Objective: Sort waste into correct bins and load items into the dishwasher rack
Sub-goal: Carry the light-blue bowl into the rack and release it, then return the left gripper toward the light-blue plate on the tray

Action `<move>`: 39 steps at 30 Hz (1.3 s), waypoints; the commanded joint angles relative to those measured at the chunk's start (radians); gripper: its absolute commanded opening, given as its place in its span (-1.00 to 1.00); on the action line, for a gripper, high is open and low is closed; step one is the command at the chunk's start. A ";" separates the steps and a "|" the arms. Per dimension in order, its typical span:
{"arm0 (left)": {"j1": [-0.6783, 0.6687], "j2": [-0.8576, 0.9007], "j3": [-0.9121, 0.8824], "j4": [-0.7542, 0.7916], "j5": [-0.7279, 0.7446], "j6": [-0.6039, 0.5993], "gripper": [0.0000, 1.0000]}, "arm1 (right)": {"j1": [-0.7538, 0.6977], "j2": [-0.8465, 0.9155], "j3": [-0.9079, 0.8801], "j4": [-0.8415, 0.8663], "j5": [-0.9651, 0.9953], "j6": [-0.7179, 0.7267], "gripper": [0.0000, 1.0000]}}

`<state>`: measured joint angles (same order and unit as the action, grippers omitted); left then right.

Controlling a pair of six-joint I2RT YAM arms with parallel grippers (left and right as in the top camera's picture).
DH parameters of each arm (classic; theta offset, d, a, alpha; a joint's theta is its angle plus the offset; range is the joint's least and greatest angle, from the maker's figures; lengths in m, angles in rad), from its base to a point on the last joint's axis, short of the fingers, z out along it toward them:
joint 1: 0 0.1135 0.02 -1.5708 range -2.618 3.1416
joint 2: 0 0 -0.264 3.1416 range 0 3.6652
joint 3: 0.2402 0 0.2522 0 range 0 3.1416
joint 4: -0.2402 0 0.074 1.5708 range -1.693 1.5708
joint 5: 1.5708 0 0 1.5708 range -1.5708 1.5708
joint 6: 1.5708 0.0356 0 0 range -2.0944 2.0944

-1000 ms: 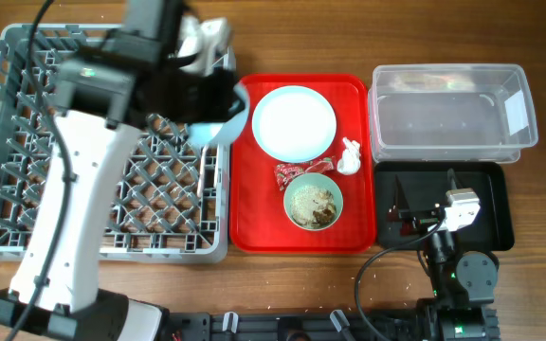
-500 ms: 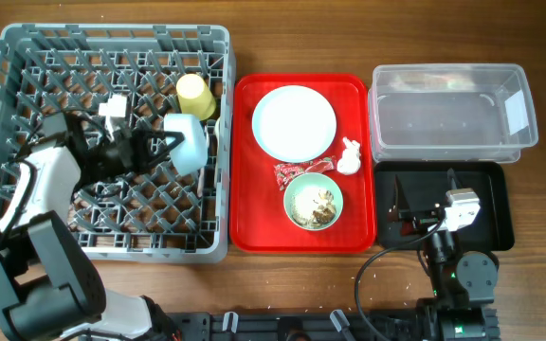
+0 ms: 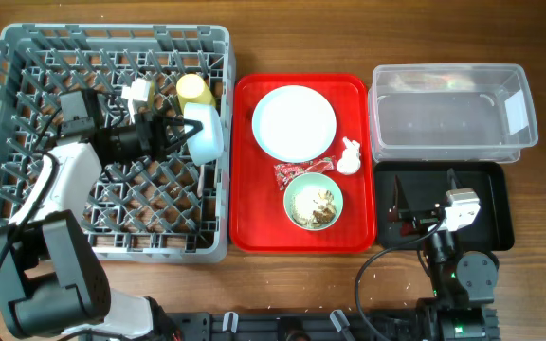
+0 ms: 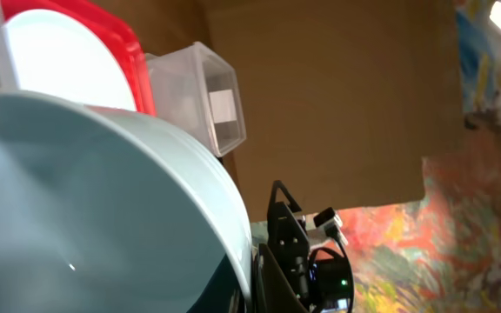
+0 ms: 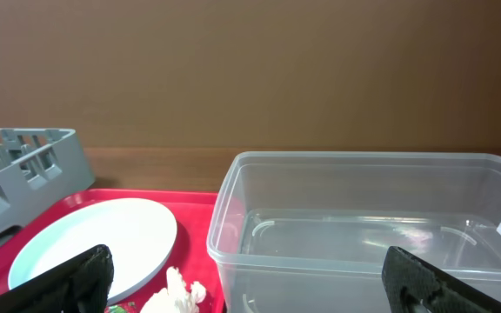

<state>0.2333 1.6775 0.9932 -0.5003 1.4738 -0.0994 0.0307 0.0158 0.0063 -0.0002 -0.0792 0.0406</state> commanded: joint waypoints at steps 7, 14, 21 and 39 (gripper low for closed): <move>0.010 0.006 0.003 -0.040 -0.298 -0.047 0.12 | -0.005 -0.006 -0.001 0.005 -0.015 0.011 0.99; 0.034 -0.059 0.049 -0.042 -0.337 -0.173 0.67 | -0.005 -0.006 -0.001 0.005 -0.015 0.012 1.00; 0.025 -0.417 0.062 -0.140 -0.623 -0.274 -0.10 | -0.005 -0.006 -0.001 0.005 -0.015 0.012 0.99; -0.536 -0.201 0.108 -0.311 -1.764 -0.317 -0.92 | -0.005 -0.006 -0.001 0.005 -0.015 0.012 0.99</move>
<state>-0.3916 1.5158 1.0634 -0.7422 -0.0628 -0.3790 0.0307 0.0154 0.0063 -0.0002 -0.0792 0.0406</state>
